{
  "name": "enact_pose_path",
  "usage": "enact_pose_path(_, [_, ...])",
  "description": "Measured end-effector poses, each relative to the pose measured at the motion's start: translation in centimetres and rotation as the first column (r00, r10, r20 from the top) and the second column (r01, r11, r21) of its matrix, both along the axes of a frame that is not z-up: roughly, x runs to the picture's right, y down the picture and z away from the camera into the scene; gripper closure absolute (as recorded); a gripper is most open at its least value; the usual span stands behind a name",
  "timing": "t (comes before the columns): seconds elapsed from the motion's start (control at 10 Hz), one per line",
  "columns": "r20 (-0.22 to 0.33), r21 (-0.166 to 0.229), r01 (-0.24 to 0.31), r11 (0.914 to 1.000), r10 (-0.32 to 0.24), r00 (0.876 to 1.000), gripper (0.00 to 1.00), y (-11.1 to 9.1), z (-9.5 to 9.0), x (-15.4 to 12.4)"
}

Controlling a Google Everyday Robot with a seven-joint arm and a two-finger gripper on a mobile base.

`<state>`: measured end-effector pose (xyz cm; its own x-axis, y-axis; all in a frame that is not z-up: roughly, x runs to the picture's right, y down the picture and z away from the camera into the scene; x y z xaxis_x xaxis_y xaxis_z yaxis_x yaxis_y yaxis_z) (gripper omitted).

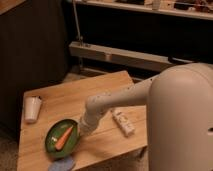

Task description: Drag the ceramic bowl in a circle

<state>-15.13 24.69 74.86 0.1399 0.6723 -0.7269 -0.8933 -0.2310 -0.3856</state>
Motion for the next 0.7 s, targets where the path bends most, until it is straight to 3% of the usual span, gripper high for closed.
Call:
enact_pose_path(0.2, [0.045, 0.01, 0.011, 0.9999, -0.012, 0.999, 1.0, 0.8, -0.6, -3.3])
enact_pose_path(0.4, [0.076, 0.03, 0.005, 0.9995, -0.007, 0.997, 1.0, 0.0, -0.3, -6.4])
enact_pose_path(0.7, [0.09, 0.054, -0.038, 0.9978, 0.033, 0.995, 1.0, -3.5, 2.4, -8.0])
